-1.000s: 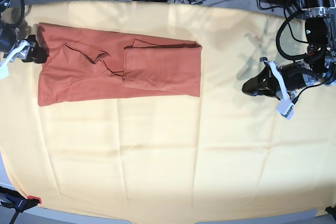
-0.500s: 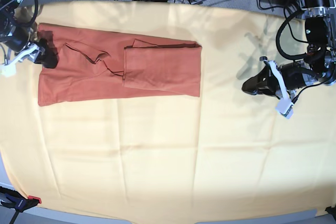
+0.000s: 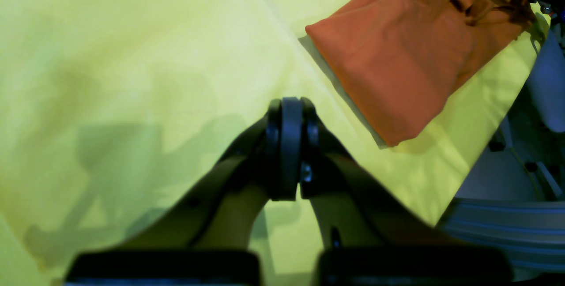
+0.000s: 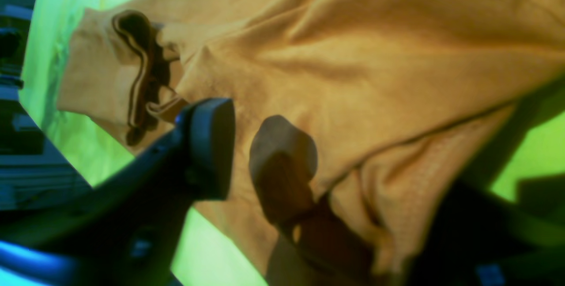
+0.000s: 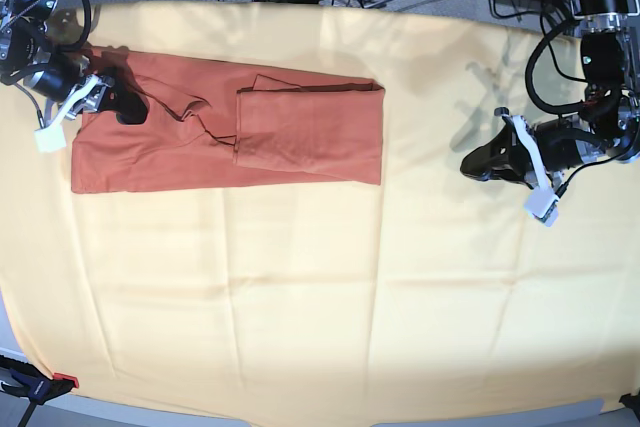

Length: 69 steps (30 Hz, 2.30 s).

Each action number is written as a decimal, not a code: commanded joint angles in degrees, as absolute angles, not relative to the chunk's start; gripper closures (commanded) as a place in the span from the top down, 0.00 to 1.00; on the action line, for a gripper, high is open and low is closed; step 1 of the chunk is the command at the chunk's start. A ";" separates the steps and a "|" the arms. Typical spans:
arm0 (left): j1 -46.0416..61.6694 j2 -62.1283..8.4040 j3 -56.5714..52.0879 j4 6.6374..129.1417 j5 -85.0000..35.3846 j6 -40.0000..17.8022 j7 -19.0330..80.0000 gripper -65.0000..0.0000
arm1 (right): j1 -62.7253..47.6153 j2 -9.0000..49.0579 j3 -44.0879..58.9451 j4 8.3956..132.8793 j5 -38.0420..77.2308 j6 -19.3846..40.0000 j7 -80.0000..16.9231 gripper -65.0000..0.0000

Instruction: Fold the T-shirt properly

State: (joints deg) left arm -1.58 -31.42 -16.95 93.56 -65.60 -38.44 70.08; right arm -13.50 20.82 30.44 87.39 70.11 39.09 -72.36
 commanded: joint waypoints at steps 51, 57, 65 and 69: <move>-2.68 -37.65 -17.80 94.39 -71.11 -38.96 69.43 0.00 | -7.75 4.49 25.61 108.05 85.00 40.00 -80.00 0.00; -2.68 -37.65 -17.80 94.39 -71.46 -38.96 69.45 0.00 | -7.57 0.56 15.35 108.05 85.00 40.00 -80.00 0.00; -2.68 -37.65 -17.80 94.39 -72.66 -38.96 69.45 0.00 | -7.44 -0.03 5.32 107.92 64.60 40.00 -76.90 0.00; -2.68 -37.63 -17.80 94.39 -72.75 -38.96 69.45 0.00 | -7.42 -0.03 1.37 107.92 55.48 40.00 -69.91 0.18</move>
State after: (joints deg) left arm -1.72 -36.38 -17.23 93.56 -71.40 -38.61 70.50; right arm -8.12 -0.01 1.26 106.98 53.84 39.88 -70.96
